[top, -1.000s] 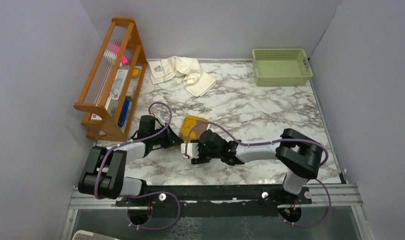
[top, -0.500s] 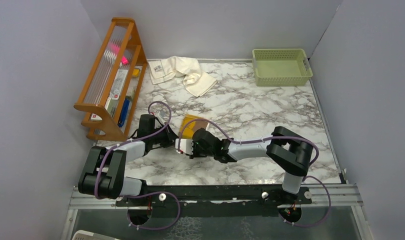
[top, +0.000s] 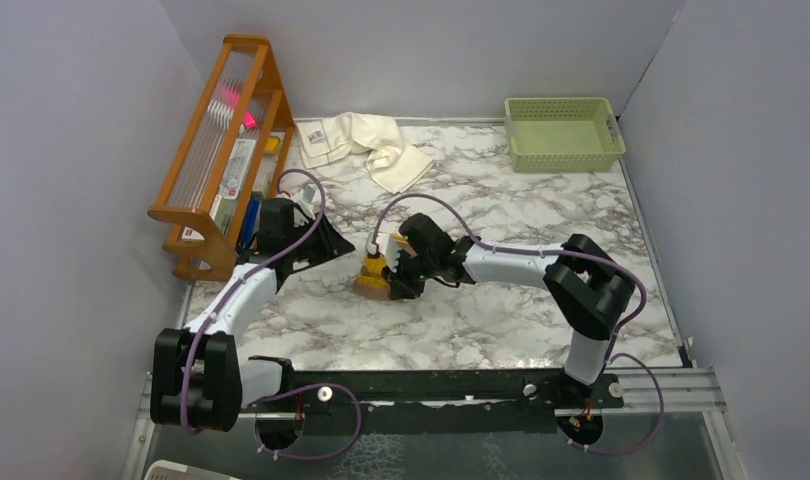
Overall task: Roll the towels
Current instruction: Roll the towel at the center of the board.
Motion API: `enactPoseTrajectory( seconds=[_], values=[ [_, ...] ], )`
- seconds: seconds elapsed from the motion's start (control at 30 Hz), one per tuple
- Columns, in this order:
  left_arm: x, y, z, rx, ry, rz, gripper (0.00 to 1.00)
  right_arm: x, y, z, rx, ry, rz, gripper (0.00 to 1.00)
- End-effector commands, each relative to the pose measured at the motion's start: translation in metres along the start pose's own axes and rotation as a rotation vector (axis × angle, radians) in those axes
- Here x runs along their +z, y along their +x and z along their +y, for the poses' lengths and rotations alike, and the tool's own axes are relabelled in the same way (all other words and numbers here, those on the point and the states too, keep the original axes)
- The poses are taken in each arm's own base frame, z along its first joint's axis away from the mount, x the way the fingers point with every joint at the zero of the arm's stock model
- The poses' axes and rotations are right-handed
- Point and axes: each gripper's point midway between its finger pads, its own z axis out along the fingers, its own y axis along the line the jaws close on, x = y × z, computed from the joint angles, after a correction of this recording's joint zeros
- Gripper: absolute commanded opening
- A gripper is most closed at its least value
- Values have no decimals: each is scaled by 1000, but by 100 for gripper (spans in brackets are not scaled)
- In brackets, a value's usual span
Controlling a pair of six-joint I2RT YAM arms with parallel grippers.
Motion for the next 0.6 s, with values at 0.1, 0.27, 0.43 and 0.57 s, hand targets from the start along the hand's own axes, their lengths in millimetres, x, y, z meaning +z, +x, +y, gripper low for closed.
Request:
enactPoseTrajectory(
  seconds=[0.1,0.27,0.43,0.57],
  values=[
    [-20,-15,-25,65,60,-47,28,-27,-28,27,342,-352,-73,2],
    [-21,-5,-29,54,110,-39,28,-39,-30,3,562,-460,-136,2],
    [-17,4,-23,38,116,-31,28,-25,-8,-12,675,-462,-86,2],
    [-12,10,-22,18,134,-23,28,-14,0,-8,746,-505,-72,2]
  ],
)
